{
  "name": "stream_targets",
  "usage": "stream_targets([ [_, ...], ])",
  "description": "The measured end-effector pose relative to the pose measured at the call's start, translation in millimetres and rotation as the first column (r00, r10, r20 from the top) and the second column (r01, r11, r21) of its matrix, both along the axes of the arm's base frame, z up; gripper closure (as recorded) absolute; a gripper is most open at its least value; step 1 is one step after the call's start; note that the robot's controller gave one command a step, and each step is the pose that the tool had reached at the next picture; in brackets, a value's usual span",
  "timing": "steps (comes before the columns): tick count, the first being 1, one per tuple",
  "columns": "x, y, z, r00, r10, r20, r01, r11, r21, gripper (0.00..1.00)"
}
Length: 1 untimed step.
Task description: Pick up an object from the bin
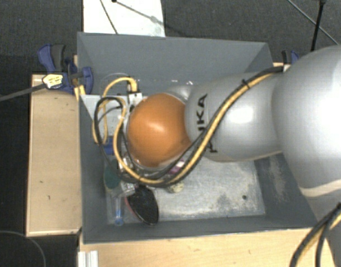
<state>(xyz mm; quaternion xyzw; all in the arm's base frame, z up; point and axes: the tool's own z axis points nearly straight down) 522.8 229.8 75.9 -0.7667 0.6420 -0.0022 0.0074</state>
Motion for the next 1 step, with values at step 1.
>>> stream_targets([
  [1, 12.7, -13.0, 147.7, 1.0, 0.015, -0.004, -0.015, 1.0, -0.005, 1.0],
])
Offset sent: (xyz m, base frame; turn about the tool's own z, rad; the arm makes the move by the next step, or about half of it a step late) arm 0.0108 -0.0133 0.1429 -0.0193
